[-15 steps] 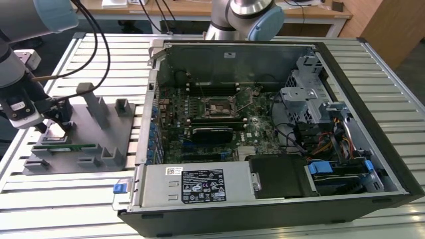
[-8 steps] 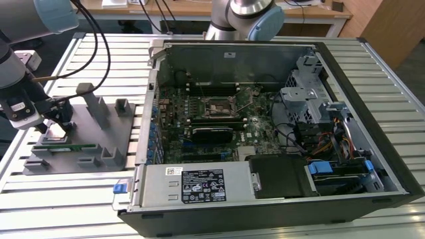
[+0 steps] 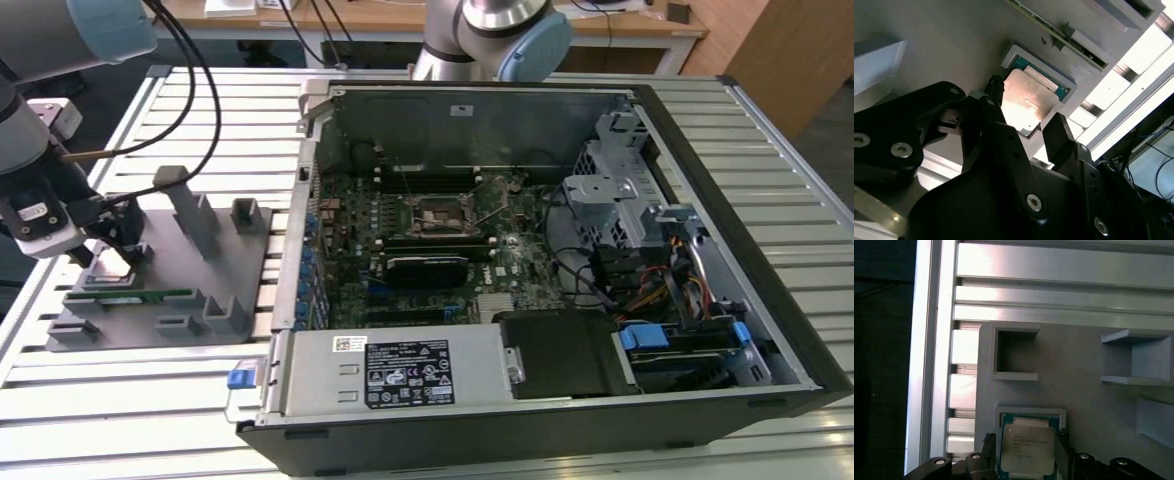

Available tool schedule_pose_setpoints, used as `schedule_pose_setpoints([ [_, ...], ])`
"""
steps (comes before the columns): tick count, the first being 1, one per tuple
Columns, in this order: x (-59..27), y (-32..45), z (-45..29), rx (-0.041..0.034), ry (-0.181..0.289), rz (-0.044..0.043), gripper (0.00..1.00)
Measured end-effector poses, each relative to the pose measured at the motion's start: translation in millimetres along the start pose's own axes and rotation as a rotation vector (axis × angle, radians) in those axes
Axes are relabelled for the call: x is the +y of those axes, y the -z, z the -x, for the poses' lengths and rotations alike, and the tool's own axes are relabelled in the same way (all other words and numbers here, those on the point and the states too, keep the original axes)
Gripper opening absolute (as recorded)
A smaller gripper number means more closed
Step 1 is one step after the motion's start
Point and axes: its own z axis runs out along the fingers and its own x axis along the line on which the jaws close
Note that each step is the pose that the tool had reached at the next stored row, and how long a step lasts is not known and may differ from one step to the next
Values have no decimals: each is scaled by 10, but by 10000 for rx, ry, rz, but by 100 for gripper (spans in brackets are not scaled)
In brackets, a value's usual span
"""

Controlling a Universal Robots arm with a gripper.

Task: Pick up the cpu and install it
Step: 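Pick up the cpu and move it towards the insertion slot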

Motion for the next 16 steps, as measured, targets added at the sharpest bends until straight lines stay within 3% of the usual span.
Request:
schedule_pose_setpoints([
  [7,0,-21,5,-1,-388,-65,59],
  [16,-2,-43,12,-5,-475,-72,59],
])
